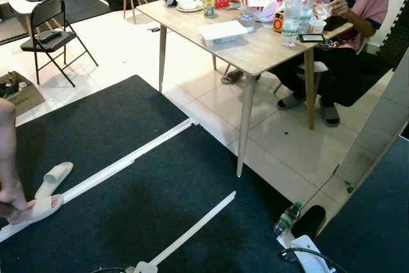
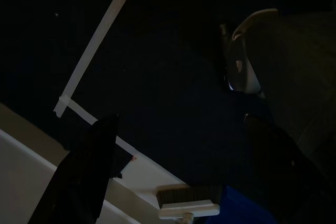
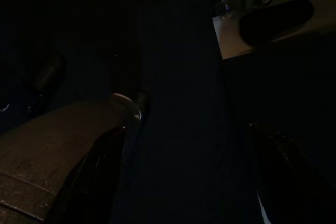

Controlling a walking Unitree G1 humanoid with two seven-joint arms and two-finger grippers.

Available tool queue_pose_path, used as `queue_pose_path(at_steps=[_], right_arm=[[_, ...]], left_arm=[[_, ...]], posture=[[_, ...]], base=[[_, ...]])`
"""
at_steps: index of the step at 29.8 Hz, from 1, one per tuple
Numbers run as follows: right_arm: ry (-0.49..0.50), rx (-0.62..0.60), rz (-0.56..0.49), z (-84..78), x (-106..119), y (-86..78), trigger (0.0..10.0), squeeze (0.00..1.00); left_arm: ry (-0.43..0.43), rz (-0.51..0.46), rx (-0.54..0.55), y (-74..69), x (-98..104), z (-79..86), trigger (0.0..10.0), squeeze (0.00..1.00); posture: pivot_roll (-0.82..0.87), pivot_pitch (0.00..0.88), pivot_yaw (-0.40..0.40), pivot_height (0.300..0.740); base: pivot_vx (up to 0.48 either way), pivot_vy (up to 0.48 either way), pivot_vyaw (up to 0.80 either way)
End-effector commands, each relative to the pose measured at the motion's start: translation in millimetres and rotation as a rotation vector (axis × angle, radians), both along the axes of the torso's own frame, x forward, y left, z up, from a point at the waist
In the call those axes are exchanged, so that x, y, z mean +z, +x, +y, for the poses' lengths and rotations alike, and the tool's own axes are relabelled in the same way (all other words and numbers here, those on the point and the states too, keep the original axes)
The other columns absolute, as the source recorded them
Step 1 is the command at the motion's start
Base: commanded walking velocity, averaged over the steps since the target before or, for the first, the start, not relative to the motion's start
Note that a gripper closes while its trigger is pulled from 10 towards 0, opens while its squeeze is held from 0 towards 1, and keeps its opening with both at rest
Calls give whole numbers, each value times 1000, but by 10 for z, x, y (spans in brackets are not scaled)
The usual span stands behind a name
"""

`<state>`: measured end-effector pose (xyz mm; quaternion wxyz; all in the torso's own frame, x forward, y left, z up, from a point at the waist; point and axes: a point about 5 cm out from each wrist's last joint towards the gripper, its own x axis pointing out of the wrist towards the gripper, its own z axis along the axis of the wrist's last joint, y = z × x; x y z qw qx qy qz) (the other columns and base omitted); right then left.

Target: Restocking fridge

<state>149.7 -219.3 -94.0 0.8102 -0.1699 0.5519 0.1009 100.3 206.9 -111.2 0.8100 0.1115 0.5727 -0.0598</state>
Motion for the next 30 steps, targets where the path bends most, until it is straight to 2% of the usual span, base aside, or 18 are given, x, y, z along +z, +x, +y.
queue_pose_path(at_steps=[1, 30], right_arm=[[9, 10, -8, 48, 5, 38, 10000, 0], [7, 25, 6, 54, -8, 8, 10000, 0]], left_arm=[[13, 17, -10, -28, 2, 55, 10000, 0], [15, 19, -11, -25, 3, 62, 10000, 0]], posture=[[-19, 0, 48, 740], [-12, 0, 52, 740]], base=[[289, 0, 0], [346, 0, 0]])
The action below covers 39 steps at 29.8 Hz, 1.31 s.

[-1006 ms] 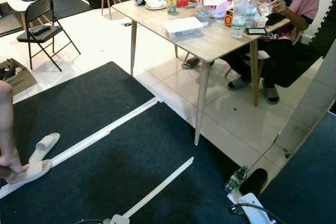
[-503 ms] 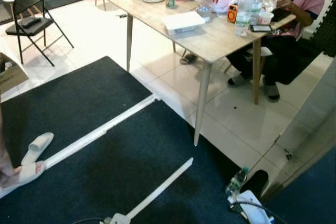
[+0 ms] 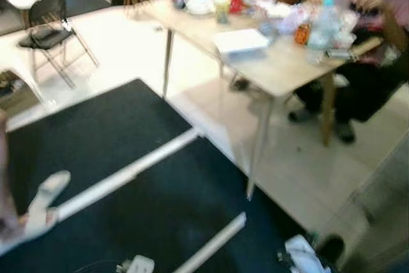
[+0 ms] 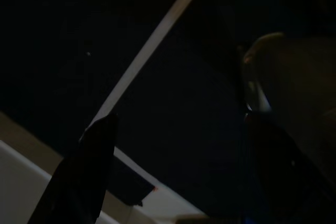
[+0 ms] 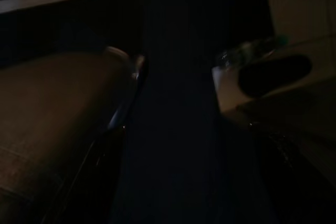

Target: Restocking fridge

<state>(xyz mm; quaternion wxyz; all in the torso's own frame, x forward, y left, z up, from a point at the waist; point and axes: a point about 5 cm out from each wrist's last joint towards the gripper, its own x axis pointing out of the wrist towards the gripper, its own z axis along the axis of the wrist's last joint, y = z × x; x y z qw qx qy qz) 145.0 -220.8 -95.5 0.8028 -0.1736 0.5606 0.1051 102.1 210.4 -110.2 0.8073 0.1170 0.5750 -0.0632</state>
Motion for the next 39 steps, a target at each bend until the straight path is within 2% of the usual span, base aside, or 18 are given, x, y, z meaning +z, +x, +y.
queue_pose_path(at_steps=[1, 18, 39], right_arm=[[13, 15, -17, 68, 7, 55, 10000, 0], [19, 16, -17, 100, 11, 82, 10000, 0], [-1, 21, -27, 54, 28, 103, 10000, 0]], left_arm=[[9, 11, 0, -43, -6, 26, 10000, 0], [13, 11, -6, -46, -10, 11, 10000, 0], [5, 7, -1, -38, -12, -15, 10000, 0]], posture=[[-12, 0, 52, 740], [-4, 0, 51, 740], [-8, 0, 36, 740]], base=[[364, 0, 0], [359, 0, 0], [360, 0, 0]])
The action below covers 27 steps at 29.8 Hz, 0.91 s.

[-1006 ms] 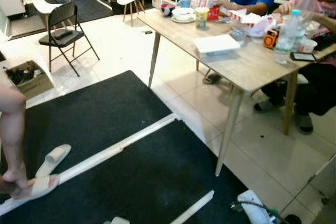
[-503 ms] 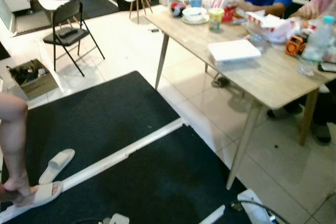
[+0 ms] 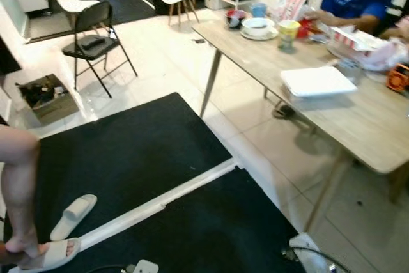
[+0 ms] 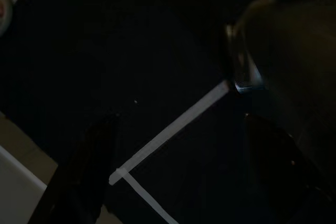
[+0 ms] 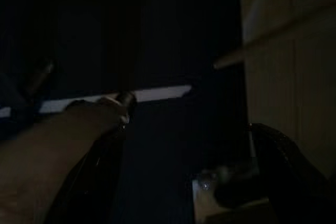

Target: Restocking fridge

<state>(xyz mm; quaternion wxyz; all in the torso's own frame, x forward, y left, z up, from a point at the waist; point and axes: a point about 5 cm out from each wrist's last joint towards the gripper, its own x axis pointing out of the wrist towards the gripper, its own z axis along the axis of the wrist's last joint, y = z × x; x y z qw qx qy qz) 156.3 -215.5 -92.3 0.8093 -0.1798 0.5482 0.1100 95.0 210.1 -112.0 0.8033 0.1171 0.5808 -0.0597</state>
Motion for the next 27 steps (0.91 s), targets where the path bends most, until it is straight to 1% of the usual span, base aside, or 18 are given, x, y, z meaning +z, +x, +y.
queue_pose_path(at_steps=[1, 3, 6, 11, 16, 20, 27], right_arm=[[-1, 3, -1, 1, -3, -7, 10000, 0], [-2, 5, 7, 0, -9, -22, 10000, 0], [-3, 3, 22, -3, -22, -58, 10000, 0], [-3, 3, 28, -7, -27, -73, 10000, 0], [-7, 7, 27, -1, -20, -50, 10000, 0], [-4, 13, 18, 40, 0, 25, 10000, 0], [-2, 11, 19, 43, 2, 30, 10000, 0]], left_arm=[[-1, -7, -8, 34, 6, -12, 10000, 0], [-1, -8, -7, 36, 6, -11, 10000, 0], [-3, -8, -6, 37, 7, -12, 10000, 0], [-6, -7, -7, 32, 5, -16, 10000, 0], [-6, -7, -9, 29, 4, -19, 10000, 0], [-4, -9, -11, 30, 4, -19, 10000, 0], [-3, -10, -9, 34, 5, -20, 10000, 0]], posture=[[-8, 0, 36, 740], [-6, 0, 34, 740], [-6, 0, 34, 740], [-9, 0, 24, 740], [-8, 0, 22, 740], [-8, 0, 22, 740], [-5, 0, 24, 740]], base=[[360, 0, 0], [356, 0, -341], [360, 0, -788], [359, 0, -788], [352, 0, -788], [346, 0, -788], [308, 0, -788]])
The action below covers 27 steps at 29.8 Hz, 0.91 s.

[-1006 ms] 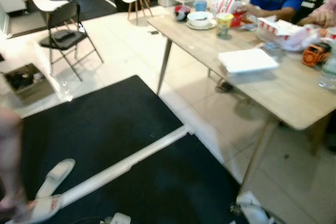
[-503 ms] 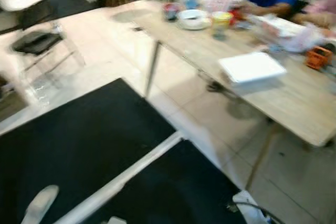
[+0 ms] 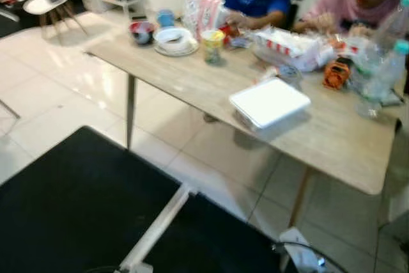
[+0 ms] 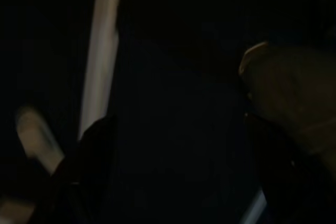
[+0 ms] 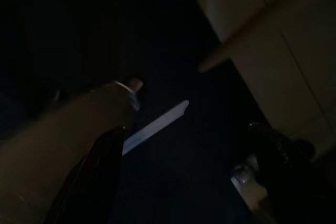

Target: Restocking fridge

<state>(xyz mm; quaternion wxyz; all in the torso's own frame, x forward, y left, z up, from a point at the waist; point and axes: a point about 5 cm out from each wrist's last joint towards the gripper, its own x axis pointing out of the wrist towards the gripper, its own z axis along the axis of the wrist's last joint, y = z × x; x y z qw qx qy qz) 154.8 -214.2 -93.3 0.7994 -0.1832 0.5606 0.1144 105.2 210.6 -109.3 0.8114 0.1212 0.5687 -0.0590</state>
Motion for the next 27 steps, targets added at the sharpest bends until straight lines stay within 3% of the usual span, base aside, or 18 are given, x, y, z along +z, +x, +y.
queue_pose_path(at_steps=[1, 10, 17, 27], right_arm=[[3, 0, -8, 13, 8, 25, 10000, 0], [-1, -16, -12, -65, 12, -6, 10000, 0], [5, -25, -28, -82, 30, 27, 10000, 0], [10, -29, -40, -77, 44, 65, 10000, 0]], left_arm=[[-10, 15, 6, -68, -21, -27, 10000, 0], [-26, 15, 10, -65, -22, -40, 10000, 0], [-11, 5, 0, -48, -17, -36, 10000, 0], [-23, 7, 19, -53, -21, -51, 10000, 0]], posture=[[-4, 0, 25, 740], [-2, 0, 28, 740], [-1, 0, 31, 740], [2, 0, 33, 740]], base=[[0, 0, -788], [0, 0, -767], [0, -448, 0], [0, 0, 0]])
